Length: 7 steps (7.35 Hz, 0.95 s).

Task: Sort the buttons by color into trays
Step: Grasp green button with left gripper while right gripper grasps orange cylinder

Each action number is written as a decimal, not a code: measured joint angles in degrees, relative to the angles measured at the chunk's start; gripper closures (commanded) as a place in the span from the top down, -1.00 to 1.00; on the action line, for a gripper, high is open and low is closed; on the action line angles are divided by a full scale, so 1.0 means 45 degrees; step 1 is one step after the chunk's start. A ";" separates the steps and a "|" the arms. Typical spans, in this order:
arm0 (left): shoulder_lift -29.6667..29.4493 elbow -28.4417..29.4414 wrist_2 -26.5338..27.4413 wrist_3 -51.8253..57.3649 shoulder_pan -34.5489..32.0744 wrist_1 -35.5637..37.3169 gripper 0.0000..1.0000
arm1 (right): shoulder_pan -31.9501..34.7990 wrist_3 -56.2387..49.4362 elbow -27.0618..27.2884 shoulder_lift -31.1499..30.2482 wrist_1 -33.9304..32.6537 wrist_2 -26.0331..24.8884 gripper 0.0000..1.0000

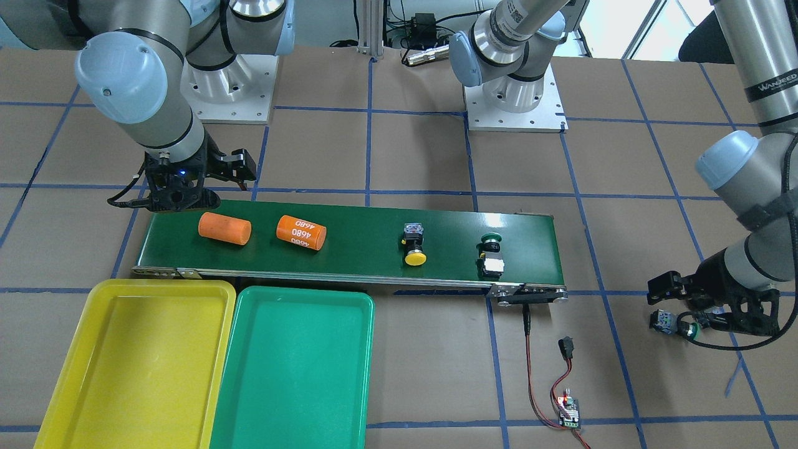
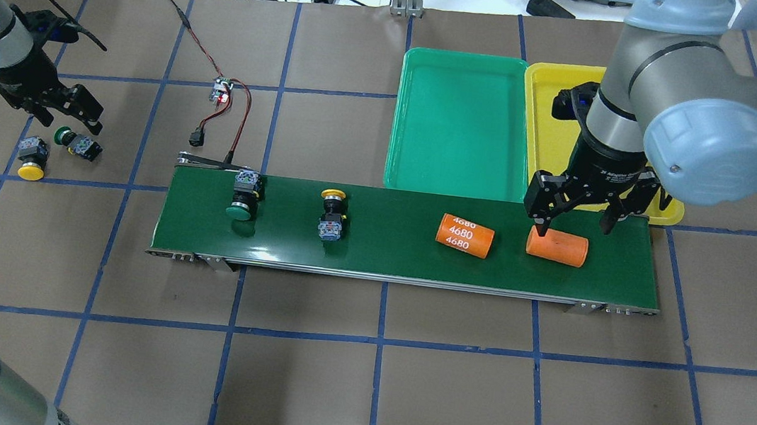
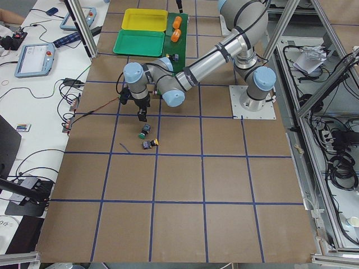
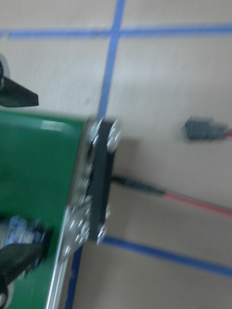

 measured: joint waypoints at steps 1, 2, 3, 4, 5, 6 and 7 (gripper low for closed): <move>-0.0139 -0.0156 0.0028 -0.0970 0.0165 0.0264 1.00 | 0.0000 0.0331 0.0054 0.0012 -0.0497 -0.0010 0.77; -0.0302 -0.0164 0.0177 -0.2836 0.0243 0.0369 1.00 | 0.0005 0.1025 0.0150 -0.0010 -0.0859 0.0002 0.79; -0.0579 -0.0076 0.0418 -0.4580 0.0293 0.0446 1.00 | 0.0013 0.1766 0.0237 -0.0041 -0.1124 0.0030 0.80; -0.0974 0.0171 0.0542 -0.6178 0.0325 0.0545 1.00 | 0.0016 0.2152 0.0277 -0.0065 -0.1364 0.0072 0.80; -0.1413 0.0571 0.0606 -0.7383 0.0323 0.0520 1.00 | 0.0018 0.2302 0.0302 -0.0063 -0.1503 0.0137 0.78; -0.1745 0.0948 0.0649 -0.8503 0.0295 0.0212 1.00 | 0.0025 0.2352 0.0364 -0.0058 -0.1567 0.0170 0.75; -0.1895 0.1138 0.0662 -0.9700 0.0279 -0.0126 1.00 | 0.0054 0.2365 0.0545 -0.0059 -0.1652 0.0182 0.75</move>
